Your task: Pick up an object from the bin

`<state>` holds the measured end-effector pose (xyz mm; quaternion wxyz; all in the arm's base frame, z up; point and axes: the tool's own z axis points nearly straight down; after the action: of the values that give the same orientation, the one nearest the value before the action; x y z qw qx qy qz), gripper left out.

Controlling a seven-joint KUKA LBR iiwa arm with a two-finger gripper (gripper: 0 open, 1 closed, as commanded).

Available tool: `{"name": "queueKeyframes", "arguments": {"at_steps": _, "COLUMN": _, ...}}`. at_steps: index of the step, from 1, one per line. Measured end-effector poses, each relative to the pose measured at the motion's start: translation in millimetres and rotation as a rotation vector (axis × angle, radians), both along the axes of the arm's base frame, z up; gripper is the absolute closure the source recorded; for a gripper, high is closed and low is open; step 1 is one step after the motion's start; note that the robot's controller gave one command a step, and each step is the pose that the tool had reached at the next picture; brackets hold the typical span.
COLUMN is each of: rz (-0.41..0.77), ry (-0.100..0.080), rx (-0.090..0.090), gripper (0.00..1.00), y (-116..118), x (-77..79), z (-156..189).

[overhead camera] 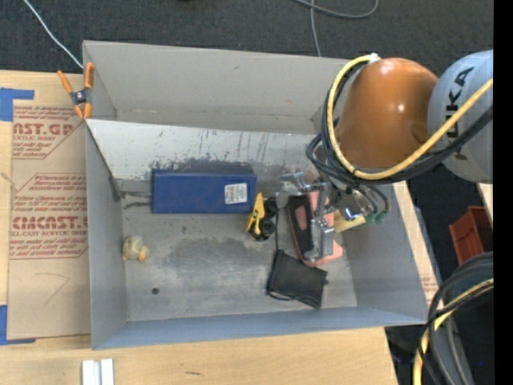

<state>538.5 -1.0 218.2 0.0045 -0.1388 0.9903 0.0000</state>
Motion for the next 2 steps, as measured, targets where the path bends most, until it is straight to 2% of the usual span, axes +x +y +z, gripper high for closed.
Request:
{"name": "queueKeyframes", "arguments": {"at_steps": 1, "rz": -0.037, "ry": 0.013, "rx": 0.001, "gripper": 0.00, "y": -20.8, "x": -35.4, "z": -41.3}}
{"name": "queueKeyframes", "arguments": {"at_steps": 2, "rz": 0.067, "ry": 0.001, "rx": -0.001, "gripper": 0.00, "y": -25.8, "x": -24.4, "z": -52.5}}
